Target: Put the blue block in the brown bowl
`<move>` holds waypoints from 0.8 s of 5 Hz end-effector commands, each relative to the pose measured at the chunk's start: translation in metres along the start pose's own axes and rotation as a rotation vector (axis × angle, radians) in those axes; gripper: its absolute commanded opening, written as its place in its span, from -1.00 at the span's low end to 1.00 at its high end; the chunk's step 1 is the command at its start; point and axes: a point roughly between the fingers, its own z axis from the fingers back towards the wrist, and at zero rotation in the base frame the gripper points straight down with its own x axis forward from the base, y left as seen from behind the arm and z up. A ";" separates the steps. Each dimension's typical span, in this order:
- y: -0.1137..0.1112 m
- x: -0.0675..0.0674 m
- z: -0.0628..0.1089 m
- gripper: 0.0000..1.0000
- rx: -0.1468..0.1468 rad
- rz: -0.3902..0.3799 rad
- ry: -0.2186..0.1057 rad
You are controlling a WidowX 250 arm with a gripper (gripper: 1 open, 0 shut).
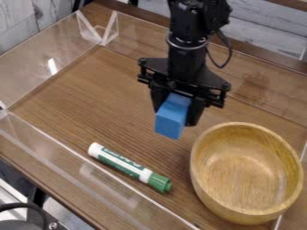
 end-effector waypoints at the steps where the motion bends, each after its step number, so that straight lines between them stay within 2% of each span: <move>1: -0.010 -0.003 0.016 -1.00 -0.029 -0.009 -0.056; 4: -0.054 -0.023 0.017 -1.00 -0.071 -0.006 -0.089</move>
